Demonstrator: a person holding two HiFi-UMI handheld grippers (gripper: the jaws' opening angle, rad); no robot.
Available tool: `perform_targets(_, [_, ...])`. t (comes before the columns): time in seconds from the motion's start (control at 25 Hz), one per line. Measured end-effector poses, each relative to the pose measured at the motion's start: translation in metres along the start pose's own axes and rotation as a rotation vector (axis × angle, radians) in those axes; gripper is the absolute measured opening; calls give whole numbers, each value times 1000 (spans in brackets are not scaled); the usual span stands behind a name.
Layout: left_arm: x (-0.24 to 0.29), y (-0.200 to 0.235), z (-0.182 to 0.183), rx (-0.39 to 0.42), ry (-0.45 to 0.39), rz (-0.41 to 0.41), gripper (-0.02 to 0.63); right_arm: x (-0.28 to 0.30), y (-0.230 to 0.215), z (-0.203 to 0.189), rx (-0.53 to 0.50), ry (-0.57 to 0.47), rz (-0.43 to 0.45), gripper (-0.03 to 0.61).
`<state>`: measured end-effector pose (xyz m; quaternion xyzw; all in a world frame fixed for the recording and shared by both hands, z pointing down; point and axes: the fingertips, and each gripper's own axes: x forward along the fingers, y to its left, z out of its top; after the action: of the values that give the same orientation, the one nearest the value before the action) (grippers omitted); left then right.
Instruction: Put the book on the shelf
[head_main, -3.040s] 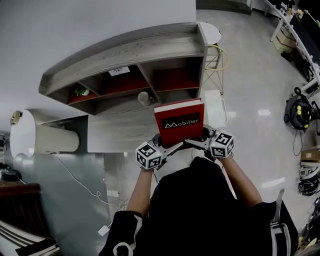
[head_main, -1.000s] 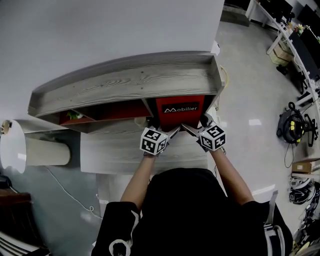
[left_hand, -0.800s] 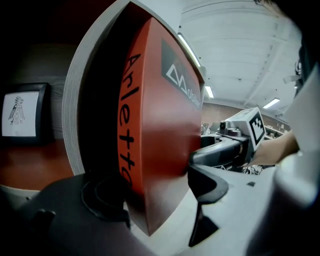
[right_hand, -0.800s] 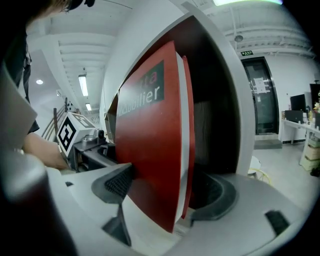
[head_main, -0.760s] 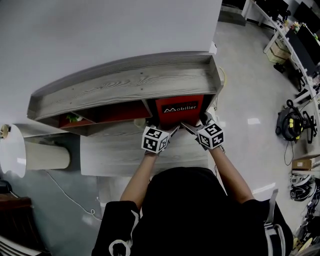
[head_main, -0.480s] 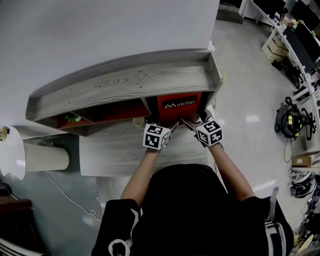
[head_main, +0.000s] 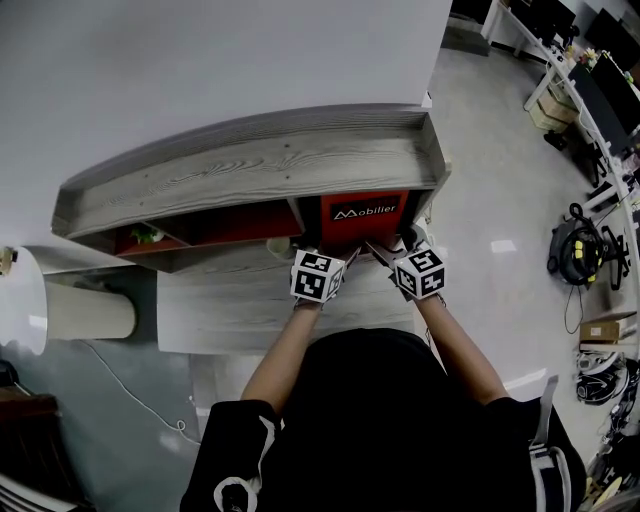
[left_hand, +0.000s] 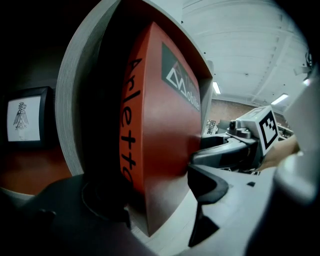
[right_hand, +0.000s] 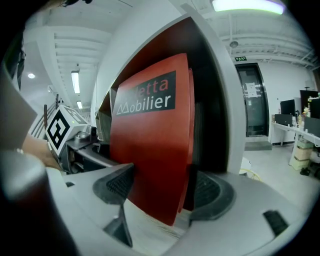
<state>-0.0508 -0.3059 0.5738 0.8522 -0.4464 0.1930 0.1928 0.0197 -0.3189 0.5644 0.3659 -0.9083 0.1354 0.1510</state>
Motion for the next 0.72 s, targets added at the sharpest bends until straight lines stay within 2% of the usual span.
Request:
perform_targets(0.12, [-3,1,10,9,-33,16,347,-3,-1,12,-37,-31,-36,343])
perform_targets(0.2, [-3,1,15,8,-56,26,347,-5,-3,19,-60,-49,-66,308])
perform_targets(0.44, [1,2,12,0,-75,19,348,-5,-5,16,-71,-48,-81,311])
perform_targets(0.72, [1,0,18,40,-95,21,348,-8,-7,20,-71,-76,-113,311])
